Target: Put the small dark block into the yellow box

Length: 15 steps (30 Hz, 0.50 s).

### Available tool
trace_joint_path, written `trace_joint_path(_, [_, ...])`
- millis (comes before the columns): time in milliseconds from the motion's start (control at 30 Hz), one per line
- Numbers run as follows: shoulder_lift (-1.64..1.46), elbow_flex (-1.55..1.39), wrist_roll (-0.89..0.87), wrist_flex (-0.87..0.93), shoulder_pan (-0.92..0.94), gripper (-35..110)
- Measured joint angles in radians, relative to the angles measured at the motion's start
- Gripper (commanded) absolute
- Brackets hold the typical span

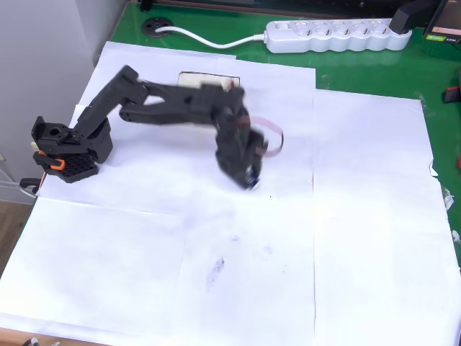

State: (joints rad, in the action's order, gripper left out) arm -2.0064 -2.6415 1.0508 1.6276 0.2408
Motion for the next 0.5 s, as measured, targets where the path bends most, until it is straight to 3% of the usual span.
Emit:
trace_joint_path(233, [0.252,0.023,-0.020,0.011,-0.101,0])
trace_joint_path(500, [0.594,0.357,-0.035,0.026,-0.341,0])
